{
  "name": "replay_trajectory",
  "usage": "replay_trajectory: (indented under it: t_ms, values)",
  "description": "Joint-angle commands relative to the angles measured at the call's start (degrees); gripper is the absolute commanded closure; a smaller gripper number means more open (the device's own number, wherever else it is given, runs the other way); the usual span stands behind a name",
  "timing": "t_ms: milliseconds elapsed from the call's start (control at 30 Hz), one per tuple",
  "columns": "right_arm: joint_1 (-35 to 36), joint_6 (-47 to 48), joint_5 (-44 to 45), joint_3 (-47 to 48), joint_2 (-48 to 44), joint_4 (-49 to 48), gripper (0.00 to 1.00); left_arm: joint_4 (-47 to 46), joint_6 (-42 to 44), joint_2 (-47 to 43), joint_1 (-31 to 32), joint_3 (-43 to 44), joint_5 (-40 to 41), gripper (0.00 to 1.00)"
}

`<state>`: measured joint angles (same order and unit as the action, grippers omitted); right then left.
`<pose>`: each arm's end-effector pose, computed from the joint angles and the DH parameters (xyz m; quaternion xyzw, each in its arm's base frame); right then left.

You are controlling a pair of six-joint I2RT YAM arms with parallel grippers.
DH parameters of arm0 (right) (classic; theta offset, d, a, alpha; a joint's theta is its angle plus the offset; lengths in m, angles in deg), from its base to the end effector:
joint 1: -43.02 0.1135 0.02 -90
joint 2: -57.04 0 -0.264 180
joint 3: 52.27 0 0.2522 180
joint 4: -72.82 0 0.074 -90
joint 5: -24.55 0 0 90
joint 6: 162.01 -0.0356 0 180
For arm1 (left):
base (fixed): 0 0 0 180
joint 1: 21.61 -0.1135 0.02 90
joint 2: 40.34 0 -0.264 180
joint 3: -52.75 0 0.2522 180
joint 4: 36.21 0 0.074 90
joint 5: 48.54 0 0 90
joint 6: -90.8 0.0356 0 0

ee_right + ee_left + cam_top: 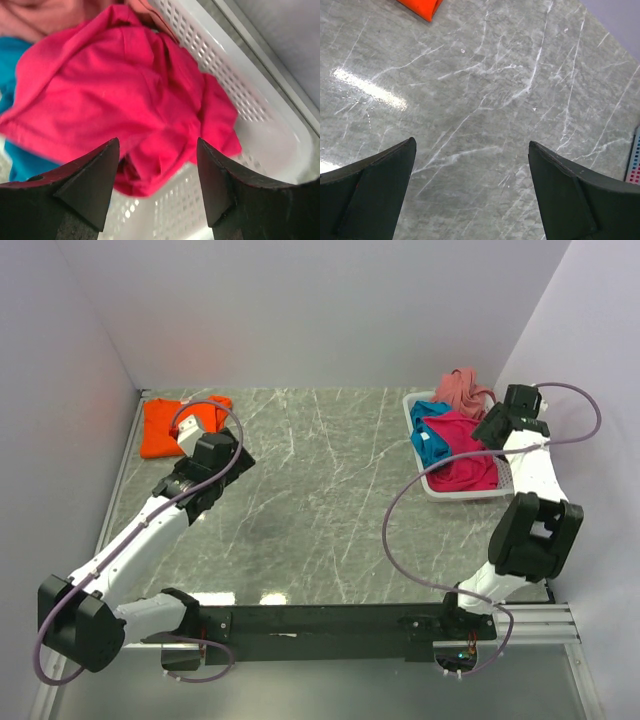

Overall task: Fold and stack the t-shirts
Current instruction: Grab the tshirt from the pile

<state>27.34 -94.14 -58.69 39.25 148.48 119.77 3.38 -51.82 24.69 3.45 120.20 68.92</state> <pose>0.3393 -0.0996 0.2980 0.3213 0.8713 -0.0341 0.3694 0.2286 -0.0888 0.2997 -0.3098 0.8198 -0.1055 0.4699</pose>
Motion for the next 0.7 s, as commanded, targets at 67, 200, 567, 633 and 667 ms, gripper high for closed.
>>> replay_trajectory:
  t_ms: [67, 200, 567, 633, 667]
  values:
    - [-0.3, -0.6, -2.7, 3.6, 7.9, -5.9, 0.30, -1.3, 0.9, 0.9, -0.6, 1.2, -0.6, 0.01]
    - [-0.3, -1.7, -6.6, 3.9, 12.7, -7.3, 0.33, -1.2, 0.7, 0.4, -0.8, 0.9, -0.3, 0.00]
    - [-0.3, -2.7, -0.4, 2.0, -8.9, -9.8, 1.00, -1.7, 0.5, -1.4, -1.2, 0.6, -0.7, 0.01]
    - [-0.2, -2.0, 1.6, 3.8, -13.6, -9.2, 1.00, -1.9, 0.5, -1.8, -1.2, 0.5, -1.2, 0.01]
    - [-0.1, -1.5, 1.6, 5.4, -17.7, -9.3, 1.00, -2.0, 0.5, -2.0, -1.3, 0.4, -1.4, 0.01]
